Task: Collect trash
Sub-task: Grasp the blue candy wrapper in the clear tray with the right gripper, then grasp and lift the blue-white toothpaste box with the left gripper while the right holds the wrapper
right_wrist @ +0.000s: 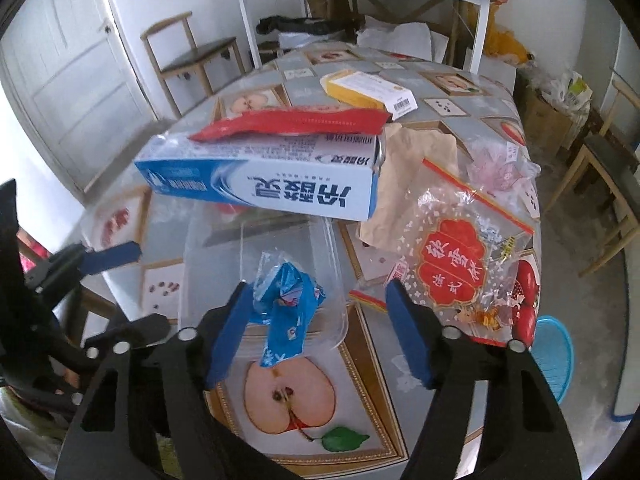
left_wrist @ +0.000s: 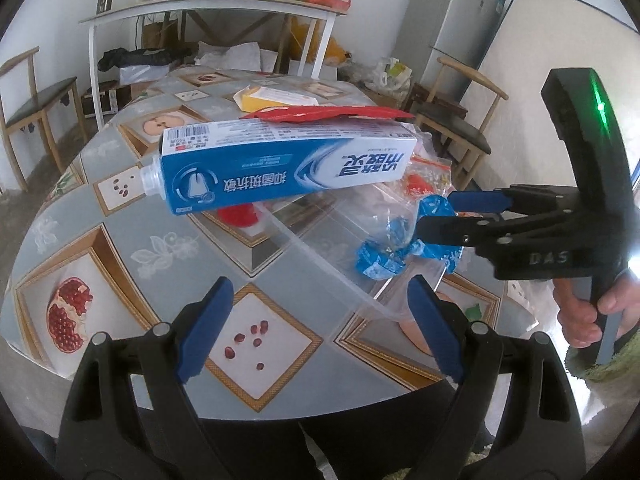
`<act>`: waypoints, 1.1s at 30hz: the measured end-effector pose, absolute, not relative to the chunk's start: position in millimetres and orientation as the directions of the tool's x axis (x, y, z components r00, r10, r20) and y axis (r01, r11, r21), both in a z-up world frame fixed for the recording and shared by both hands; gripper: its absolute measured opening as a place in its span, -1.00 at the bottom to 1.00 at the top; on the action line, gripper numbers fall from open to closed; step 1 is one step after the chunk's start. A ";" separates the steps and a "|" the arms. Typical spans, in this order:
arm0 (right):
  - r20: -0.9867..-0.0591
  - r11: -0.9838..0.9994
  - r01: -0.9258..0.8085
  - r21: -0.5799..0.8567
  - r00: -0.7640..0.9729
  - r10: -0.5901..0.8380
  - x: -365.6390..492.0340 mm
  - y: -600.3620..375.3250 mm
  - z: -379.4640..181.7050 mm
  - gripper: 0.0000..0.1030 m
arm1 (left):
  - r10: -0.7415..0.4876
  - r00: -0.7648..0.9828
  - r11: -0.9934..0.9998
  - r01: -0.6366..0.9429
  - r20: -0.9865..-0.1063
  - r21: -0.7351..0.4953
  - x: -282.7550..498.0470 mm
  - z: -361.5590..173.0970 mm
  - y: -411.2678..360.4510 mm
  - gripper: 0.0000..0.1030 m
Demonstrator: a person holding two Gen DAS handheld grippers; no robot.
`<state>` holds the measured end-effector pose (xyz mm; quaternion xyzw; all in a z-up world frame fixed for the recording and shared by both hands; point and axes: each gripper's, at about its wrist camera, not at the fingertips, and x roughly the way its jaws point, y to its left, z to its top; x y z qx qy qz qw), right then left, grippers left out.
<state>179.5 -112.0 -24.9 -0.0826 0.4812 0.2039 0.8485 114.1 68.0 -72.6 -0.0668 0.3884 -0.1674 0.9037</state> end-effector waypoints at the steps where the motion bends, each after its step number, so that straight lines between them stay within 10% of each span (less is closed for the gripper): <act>1: -0.853 0.903 -0.427 0.048 0.452 0.259 180.0 -110.0 -26.6 0.12 | -0.354 0.641 0.935 0.249 -0.680 -0.252 115.0 -73.8 69.5 0.64; 12: -0.873 0.901 -0.434 0.007 0.436 0.217 178.1 -101.2 -34.6 -0.69 | -0.375 0.624 0.927 0.246 -0.686 -0.282 122.9 -83.9 75.6 0.64; 33: -0.772 0.843 -0.344 0.414 0.358 0.525 168.8 -149.8 -8.4 -0.87 | -0.402 0.626 0.916 0.273 -0.668 -0.295 114.8 -85.5 77.0 0.64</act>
